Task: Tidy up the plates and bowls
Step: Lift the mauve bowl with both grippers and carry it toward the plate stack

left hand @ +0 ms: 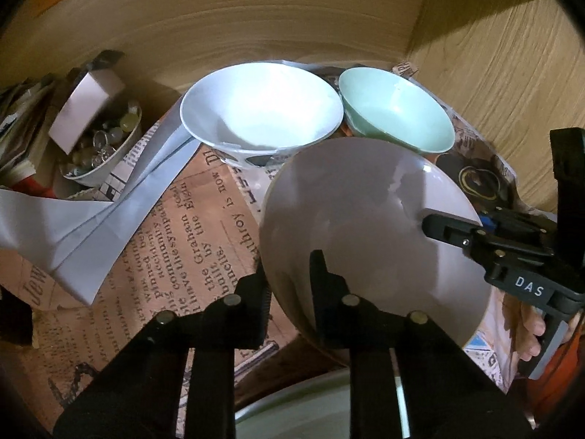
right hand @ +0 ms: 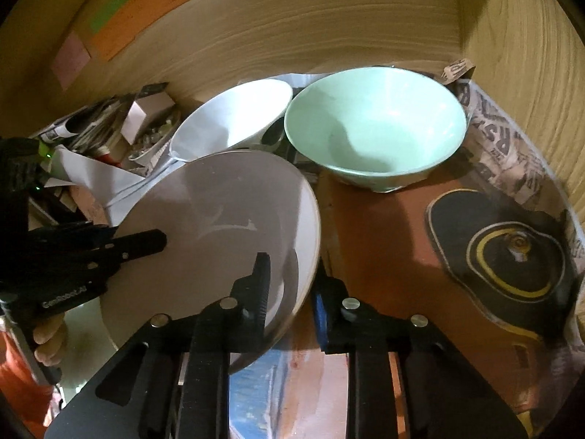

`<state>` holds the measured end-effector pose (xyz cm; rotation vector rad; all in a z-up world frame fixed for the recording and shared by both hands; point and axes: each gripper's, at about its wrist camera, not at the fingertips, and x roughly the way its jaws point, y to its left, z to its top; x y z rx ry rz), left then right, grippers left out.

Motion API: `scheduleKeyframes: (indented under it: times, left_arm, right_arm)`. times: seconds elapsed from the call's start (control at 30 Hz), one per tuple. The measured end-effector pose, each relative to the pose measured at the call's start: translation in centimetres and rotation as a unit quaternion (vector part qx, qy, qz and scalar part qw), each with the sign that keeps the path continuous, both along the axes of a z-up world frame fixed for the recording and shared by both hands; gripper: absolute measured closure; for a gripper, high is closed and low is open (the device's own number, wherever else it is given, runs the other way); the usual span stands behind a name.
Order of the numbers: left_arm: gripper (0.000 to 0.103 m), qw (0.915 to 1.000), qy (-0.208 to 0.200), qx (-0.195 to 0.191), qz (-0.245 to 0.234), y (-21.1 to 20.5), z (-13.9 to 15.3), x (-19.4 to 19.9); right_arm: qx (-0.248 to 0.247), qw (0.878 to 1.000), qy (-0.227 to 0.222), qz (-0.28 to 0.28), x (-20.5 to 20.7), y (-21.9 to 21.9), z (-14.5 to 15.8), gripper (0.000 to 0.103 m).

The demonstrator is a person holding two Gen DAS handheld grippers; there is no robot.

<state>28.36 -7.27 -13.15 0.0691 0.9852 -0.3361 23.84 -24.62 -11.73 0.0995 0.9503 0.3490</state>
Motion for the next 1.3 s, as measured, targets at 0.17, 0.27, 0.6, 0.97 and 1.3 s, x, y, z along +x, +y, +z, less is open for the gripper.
scheduleKeyframes:
  times: [0.17, 0.27, 0.6, 0.97, 1.3]
  left_arm:
    - [0.085, 1.0000, 0.006, -0.002, 0.007, 0.0, 0.1, -0.2]
    - [0.085, 1.0000, 0.004, -0.005, 0.006, 0.0, 0.5, -0.5]
    - [0.085, 0.9994, -0.032, -0.017, 0.003, -0.1, 2.5, -2.5]
    - [0.085, 0.9960, -0.080, -0.037, 0.014, 1.9, 5.7, -6.0]
    - [0.085, 0.9923, -0.110, -0.043, 0.038, 5.1, 6.8, -10.0]
  right_arm:
    - [-0.002, 1.000, 0.001, -0.005, 0.0, 0.1, 0.3, 0.084]
    - [-0.001, 1.000, -0.003, -0.011, -0.4, 0.0, 0.7, 0.084]
    - [0.003, 0.999, -0.047, -0.022, -2.8, -0.1, 4.0, 0.084]
    - [0.007, 0.996, -0.085, -0.009, -5.6, 1.7, 7.0, 0.084]
    - [0.002, 0.995, -0.102, 0.018, -8.1, 5.0, 7.8, 0.084]
